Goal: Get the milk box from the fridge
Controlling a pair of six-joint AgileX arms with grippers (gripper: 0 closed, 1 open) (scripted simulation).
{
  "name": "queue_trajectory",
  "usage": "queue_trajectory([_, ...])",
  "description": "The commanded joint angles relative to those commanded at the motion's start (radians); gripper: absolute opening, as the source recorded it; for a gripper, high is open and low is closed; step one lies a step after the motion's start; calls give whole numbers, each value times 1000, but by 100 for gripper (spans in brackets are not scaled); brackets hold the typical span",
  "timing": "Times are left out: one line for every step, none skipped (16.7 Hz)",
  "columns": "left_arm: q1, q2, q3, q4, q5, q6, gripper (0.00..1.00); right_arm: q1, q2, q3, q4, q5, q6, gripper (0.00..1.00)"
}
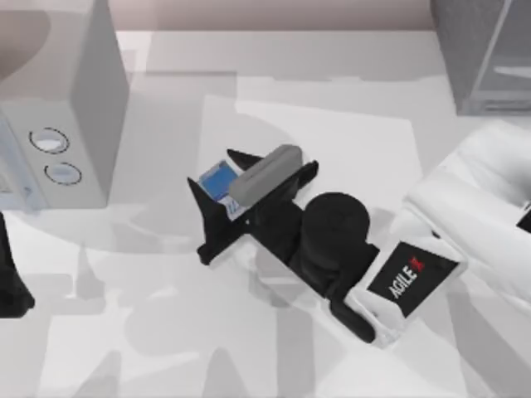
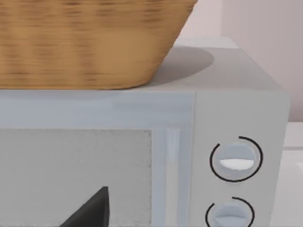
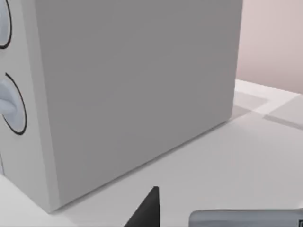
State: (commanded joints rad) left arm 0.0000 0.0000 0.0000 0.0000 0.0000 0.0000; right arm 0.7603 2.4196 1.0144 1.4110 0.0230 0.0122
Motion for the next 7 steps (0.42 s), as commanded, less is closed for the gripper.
queue_trajectory([0,0,0,0,0,0,100,0,0,0,0,0,0,98])
queue_trajectory([0,0,0,0,0,0,100,0,0,0,0,0,0,100])
queue_trajectory([0,0,0,0,0,0,100,0,0,0,0,0,0,100])
queue_trajectory([0,0,0,0,0,0,100,0,0,0,0,0,0,100])
queue_trajectory([0,0,0,0,0,0,100,0,0,0,0,0,0,100])
queue_trajectory([0,0,0,0,0,0,100,0,0,0,0,0,0,100])
queue_trajectory([0,0,0,0,0,0,100,0,0,0,0,0,0,100])
